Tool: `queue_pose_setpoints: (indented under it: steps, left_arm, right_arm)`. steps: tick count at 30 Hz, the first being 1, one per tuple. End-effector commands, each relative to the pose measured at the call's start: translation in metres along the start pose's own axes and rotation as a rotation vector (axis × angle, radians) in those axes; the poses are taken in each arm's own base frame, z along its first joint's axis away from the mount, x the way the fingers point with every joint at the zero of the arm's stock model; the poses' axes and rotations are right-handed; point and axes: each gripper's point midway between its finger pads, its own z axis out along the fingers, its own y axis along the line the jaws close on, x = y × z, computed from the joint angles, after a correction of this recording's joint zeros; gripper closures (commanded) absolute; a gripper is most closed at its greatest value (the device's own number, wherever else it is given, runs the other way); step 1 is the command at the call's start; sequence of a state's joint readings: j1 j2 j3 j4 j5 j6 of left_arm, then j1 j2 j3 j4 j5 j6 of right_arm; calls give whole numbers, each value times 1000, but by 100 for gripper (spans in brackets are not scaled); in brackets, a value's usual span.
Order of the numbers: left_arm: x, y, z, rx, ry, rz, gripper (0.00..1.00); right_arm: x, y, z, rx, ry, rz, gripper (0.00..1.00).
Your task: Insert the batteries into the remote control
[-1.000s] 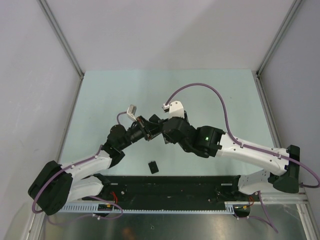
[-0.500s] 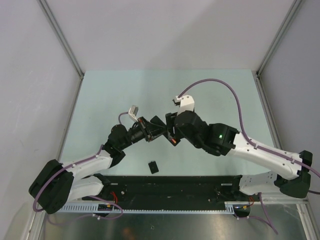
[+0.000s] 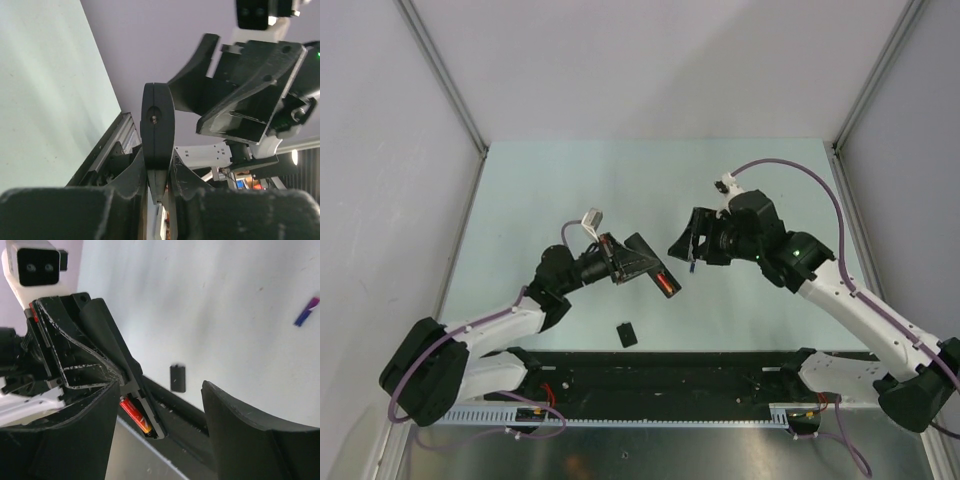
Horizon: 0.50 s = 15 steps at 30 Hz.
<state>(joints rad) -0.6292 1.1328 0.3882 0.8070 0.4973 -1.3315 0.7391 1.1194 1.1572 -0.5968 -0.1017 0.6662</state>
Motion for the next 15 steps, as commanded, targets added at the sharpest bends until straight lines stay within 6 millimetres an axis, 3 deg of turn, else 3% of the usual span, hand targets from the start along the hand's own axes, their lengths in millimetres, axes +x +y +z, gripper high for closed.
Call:
queue_pose_setpoints:
  steps: [1, 15]
  left_arm:
    - [4, -37, 4, 123, 104, 90, 100]
    - [5, -32, 12, 113, 138, 86, 100]
  right_arm:
    - [13, 34, -16, -264, 127, 117, 27]
    - [32, 34, -15, -356, 207, 193, 25]
